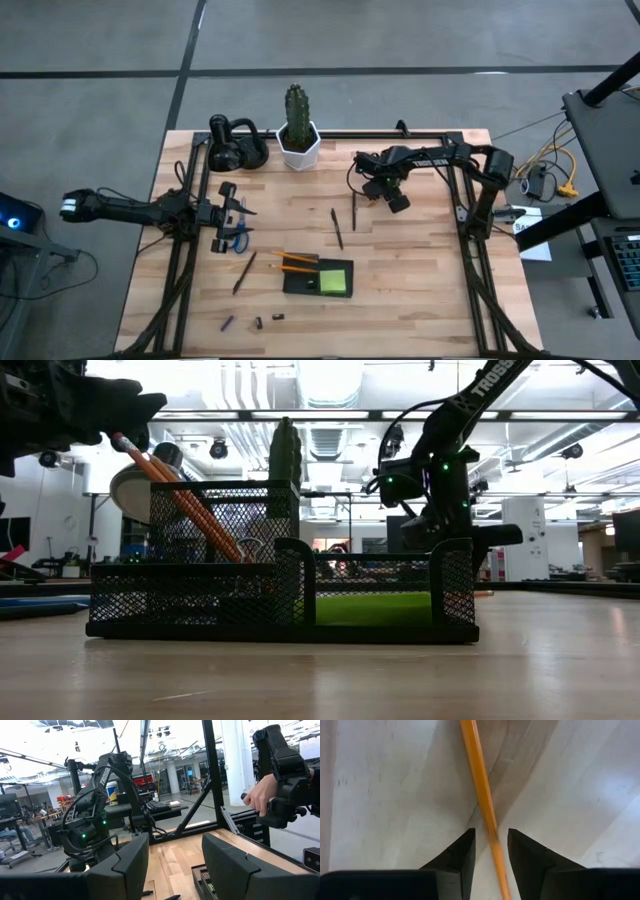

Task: Pick and place office supplies into organizer
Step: Put the yellow pencil into the desk organizer

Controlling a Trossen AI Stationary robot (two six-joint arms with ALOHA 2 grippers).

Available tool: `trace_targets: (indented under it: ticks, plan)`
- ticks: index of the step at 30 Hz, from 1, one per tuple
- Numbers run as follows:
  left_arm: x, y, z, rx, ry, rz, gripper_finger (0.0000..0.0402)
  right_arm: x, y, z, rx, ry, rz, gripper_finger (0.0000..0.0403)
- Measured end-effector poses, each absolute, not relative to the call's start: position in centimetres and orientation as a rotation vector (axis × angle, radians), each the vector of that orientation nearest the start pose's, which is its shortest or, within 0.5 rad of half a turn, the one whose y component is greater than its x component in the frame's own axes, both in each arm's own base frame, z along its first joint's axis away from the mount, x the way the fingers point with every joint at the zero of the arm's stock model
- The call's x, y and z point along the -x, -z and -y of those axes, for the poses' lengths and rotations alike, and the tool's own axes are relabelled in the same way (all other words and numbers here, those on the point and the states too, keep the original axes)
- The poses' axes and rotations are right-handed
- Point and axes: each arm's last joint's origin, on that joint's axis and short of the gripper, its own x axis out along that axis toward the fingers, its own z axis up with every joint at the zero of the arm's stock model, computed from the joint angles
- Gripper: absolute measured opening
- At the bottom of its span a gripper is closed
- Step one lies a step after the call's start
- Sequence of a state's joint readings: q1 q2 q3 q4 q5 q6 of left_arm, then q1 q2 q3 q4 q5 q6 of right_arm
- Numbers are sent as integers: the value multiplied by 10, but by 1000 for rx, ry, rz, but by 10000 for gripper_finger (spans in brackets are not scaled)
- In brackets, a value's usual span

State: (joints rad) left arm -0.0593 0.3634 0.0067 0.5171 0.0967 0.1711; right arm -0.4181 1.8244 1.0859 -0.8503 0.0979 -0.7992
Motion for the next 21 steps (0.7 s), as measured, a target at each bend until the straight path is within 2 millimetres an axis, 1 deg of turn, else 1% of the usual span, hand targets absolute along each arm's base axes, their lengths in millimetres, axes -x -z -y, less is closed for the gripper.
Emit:
trace_targets:
  ticks: [7,16,21]
  plan:
    - [-119,-183,10,-173,141,175,170,-278,-140,125,329,-287,-1595,80]
    - [-119,-184,10,-173,141,176,170,-278,-139,126,332,-279,-1585,59]
    - [-119,-184,10,-173,141,180,169,-278,-137,126,338,-267,-1569,36]
